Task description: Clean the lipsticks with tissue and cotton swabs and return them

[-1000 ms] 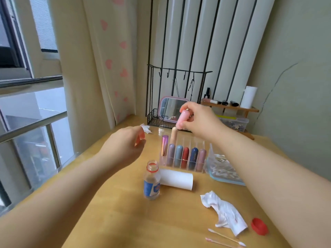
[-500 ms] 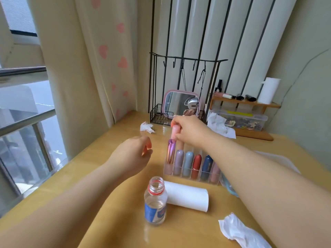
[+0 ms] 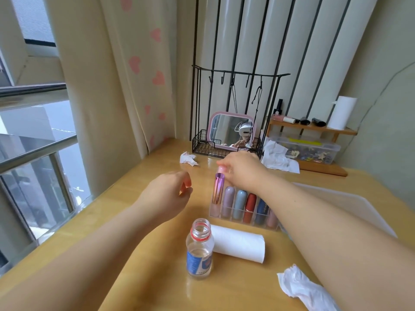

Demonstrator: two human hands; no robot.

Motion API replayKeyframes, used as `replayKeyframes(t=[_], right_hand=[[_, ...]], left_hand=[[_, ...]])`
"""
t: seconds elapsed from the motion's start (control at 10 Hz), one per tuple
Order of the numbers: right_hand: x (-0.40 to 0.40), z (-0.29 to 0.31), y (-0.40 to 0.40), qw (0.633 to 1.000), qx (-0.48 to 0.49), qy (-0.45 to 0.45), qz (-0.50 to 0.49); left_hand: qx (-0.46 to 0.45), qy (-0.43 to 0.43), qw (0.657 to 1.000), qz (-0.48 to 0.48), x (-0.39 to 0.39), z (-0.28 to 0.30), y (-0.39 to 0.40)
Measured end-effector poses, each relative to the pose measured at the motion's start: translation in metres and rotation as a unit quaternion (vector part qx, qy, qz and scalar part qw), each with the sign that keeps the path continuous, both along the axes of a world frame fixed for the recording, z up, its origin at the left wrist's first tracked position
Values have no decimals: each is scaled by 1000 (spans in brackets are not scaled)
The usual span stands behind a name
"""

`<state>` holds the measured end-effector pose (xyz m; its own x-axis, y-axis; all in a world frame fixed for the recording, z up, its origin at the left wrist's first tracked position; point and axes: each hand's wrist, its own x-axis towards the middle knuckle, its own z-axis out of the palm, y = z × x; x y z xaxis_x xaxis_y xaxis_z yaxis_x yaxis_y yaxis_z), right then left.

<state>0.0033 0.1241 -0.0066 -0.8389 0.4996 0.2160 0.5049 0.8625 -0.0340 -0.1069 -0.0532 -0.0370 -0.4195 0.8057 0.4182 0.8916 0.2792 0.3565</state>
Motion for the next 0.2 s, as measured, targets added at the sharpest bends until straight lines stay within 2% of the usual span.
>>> replayKeyframes(t=[0.1, 0.2], right_hand=[[6, 8, -7, 1000, -15, 4, -1], [13, 29, -8, 997, -26, 79, 4]], left_hand=[[-3, 0, 1000, 3, 3, 8, -6], [14, -2, 1000, 8, 7, 20, -16]])
